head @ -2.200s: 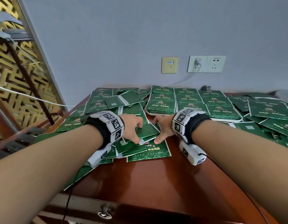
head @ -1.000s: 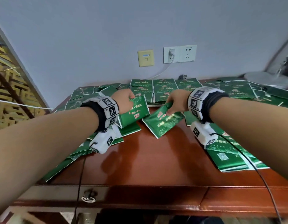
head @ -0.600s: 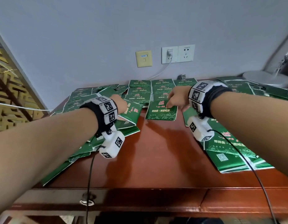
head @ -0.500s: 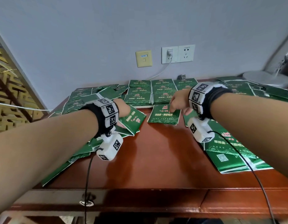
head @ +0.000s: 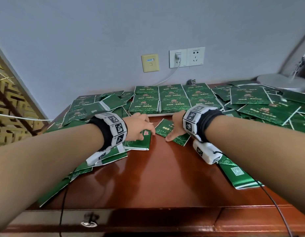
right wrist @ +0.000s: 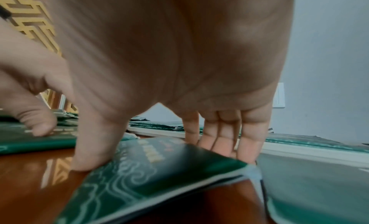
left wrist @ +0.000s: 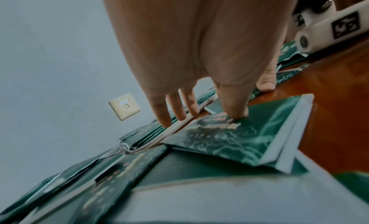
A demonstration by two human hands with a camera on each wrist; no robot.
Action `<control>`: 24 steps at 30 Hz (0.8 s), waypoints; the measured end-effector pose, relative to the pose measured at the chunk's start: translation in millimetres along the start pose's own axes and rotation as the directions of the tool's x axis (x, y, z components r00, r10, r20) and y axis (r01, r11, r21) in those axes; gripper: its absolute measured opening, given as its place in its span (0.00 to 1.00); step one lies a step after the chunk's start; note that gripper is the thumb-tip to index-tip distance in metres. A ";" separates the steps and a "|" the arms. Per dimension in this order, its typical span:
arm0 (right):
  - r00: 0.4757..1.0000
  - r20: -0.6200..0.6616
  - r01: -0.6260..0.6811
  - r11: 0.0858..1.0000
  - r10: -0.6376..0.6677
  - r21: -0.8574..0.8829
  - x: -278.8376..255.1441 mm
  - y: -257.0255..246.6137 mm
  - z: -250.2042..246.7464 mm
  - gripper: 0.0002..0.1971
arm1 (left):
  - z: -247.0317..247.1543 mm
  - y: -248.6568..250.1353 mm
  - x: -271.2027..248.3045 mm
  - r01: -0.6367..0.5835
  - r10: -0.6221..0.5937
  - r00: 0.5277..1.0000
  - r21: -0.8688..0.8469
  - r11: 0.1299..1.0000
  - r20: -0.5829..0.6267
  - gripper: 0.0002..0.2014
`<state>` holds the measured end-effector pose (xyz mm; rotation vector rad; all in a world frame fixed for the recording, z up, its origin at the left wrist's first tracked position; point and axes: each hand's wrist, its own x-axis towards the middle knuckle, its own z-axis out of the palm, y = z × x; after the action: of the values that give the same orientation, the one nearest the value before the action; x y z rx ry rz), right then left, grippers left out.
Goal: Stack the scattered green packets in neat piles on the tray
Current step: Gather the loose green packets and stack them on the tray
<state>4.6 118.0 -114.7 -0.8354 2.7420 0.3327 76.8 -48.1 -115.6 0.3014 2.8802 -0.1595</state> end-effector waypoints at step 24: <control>0.997 0.068 -0.051 0.949 0.032 0.311 -6.2 11.3 1.2 0.52 | 9.9 -13.0 15.9 -0.045 0.051 0.996 0.069 0.997 -0.078 0.04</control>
<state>3.4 130.7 -112.3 -0.6708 2.6587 -0.0691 61.2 -59.0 -128.0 0.3981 2.9479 -0.2406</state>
